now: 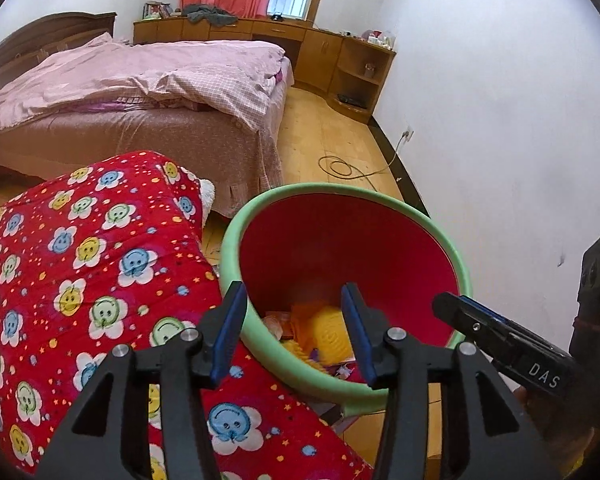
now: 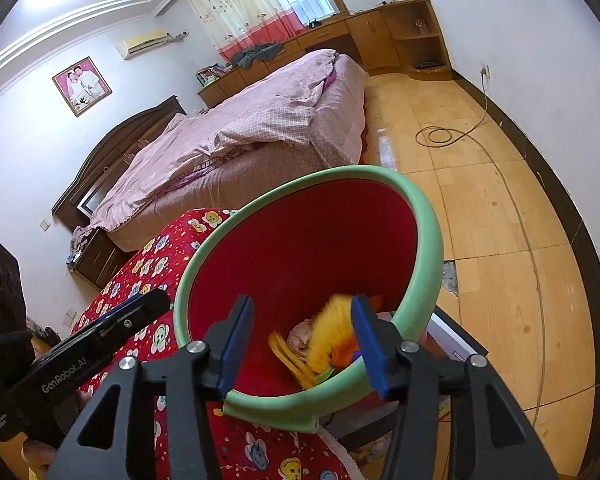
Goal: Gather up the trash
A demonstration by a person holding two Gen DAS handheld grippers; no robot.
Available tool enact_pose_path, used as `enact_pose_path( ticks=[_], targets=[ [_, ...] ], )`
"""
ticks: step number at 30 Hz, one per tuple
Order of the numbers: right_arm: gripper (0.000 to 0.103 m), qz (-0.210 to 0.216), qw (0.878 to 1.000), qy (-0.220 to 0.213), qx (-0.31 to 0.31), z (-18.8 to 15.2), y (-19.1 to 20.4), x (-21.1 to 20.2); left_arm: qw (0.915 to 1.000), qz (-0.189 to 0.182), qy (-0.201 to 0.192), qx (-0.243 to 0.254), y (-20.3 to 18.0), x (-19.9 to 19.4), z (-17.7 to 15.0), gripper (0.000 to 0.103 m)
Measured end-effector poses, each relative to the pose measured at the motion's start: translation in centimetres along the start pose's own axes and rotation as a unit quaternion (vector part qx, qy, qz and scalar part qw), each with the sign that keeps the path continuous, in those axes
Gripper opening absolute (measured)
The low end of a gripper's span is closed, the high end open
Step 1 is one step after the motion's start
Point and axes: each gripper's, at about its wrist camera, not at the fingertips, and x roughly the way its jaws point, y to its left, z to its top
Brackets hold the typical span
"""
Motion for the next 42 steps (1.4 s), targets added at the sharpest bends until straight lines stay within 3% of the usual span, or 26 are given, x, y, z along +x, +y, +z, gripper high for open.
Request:
enact_pose_path(
  ticks=[4,21,36,42],
  targets=[
    [0.058,0.001,1.000,-0.003,-0.003,-0.1,0.3,-0.5,0.9998,0.005,0.002,-0.017,1.0,-0.9,-0.4,0.049],
    [0.091,-0.018,0.997,-0.028,-0.063,-2.0,5.3,-4.9,0.9968,0.036,-0.027,-0.066,5.0,-7.8,-2.7,0.049],
    [0.101,0.015,0.993,-0.043,-0.106,-5.8,13.1,-6.8,0.9895,0.096,-0.045,-0.098,10.5,-15.7,-6.8,0.049],
    [0.102,0.034,0.990,-0.049,-0.131,-7.8,16.5,-7.7,0.9834,0.140,-0.058,-0.100,12.5,-19.1,-8.5,0.049]
  ],
)
